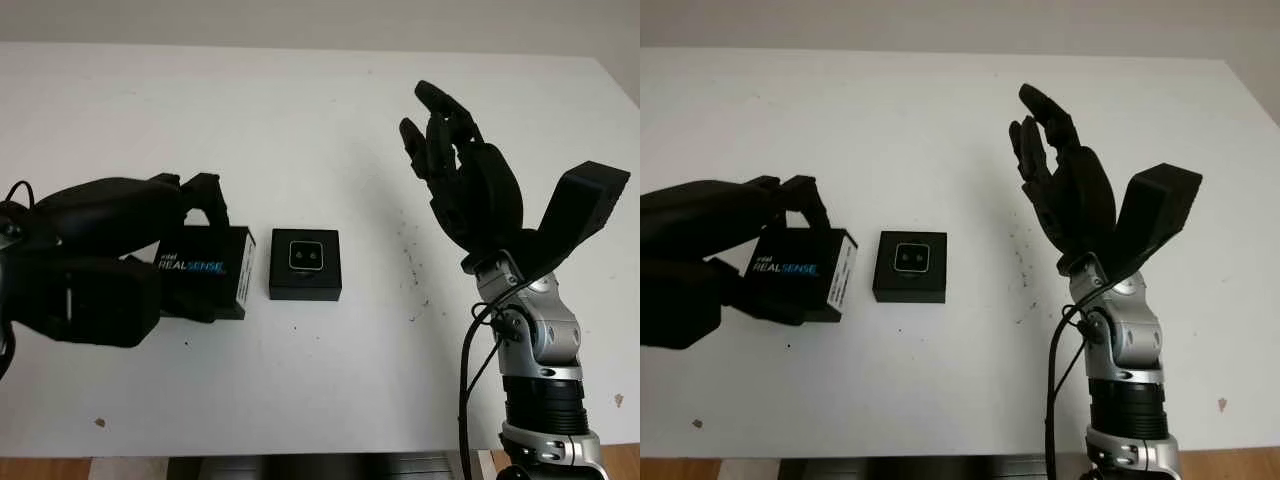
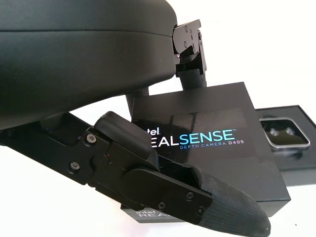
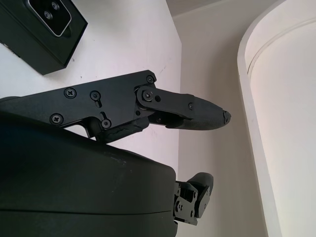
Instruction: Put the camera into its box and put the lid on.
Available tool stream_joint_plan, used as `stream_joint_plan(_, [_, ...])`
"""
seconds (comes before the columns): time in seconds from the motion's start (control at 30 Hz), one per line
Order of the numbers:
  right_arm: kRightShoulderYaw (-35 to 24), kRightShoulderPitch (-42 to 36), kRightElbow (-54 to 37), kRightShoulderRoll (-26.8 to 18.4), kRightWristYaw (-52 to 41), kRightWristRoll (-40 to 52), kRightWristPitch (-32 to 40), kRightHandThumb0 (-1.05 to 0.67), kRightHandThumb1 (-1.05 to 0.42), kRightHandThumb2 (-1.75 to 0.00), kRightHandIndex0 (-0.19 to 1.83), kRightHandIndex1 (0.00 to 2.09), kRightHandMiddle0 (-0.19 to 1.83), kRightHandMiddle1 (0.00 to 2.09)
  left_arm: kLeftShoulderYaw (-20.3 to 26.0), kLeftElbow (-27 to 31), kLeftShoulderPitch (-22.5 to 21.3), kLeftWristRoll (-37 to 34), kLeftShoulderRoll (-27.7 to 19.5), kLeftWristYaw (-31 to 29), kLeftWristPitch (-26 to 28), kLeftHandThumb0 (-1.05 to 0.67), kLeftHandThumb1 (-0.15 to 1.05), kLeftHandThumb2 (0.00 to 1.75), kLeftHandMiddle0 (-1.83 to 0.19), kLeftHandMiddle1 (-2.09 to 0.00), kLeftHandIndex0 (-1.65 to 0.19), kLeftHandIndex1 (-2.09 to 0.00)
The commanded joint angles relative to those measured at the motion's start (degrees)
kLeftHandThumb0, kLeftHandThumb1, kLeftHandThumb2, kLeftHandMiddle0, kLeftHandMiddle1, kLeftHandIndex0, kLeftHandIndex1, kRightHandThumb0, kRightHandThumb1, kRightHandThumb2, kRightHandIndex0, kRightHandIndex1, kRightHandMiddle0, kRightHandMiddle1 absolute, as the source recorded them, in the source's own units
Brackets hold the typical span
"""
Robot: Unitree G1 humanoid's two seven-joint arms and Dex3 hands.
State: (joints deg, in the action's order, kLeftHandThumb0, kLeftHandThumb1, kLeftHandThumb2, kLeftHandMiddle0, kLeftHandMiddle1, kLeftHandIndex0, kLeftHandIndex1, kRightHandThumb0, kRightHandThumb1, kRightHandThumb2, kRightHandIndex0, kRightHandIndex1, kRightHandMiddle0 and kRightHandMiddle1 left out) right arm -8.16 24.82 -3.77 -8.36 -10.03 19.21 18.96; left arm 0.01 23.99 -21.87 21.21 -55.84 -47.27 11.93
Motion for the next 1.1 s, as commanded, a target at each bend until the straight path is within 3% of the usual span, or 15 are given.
stream_joint_plan(0.0, [0.3,-0.5,-1.4,-0.1,-0.2,-0.1,0.3,-0.59,-1.05,-0.52,0.11,0.04,-0.19,0.76,-1.4,0.8,-3.2,0.8,0.0,-0.8,0.9,-0.29,1.05,0.24,-0.23,-2.09,-0.03,-1.94])
stream_joint_plan(0.27, [0.7,-0.8,-1.0,0.2,-0.4,-0.4,-0.8,-0.60,-1.05,-0.54,0.11,0.04,-0.19,0.76,-6.6,0.5,-10.0,4.8,1.3,-3.7,5.3,-0.27,1.05,0.19,-0.32,-2.09,-0.07,-1.96])
stream_joint_plan(0.5, [0.8,-0.7,-1.1,0.6,-0.2,-0.4,-1.1,-0.59,-1.05,-0.53,0.11,0.04,-0.19,0.76,-11.3,1.2,-12.8,9.7,5.0,-4.2,7.8,-0.26,1.05,0.17,-0.47,-2.09,-0.10,-2.01])
stream_joint_plan(0.73, [0.9,-0.8,-1.5,0.7,-0.5,-0.4,-1.1,-0.60,-1.05,-0.52,0.10,0.04,-0.19,0.73,-12.4,1.2,-13.0,12.1,9.4,-3.1,9.8,-0.26,1.05,0.19,-0.45,-2.09,-0.07,-1.92])
stream_joint_plan(1.07, [1.4,-0.6,-1.3,0.5,-0.6,-1.5,-1.4,-0.58,-1.05,-0.53,0.12,0.05,-0.19,0.74,-12.9,-1.6,-14.3,13.0,14.6,-1.3,12.7,-0.26,1.05,0.21,-0.24,-2.09,-0.01,-1.87])
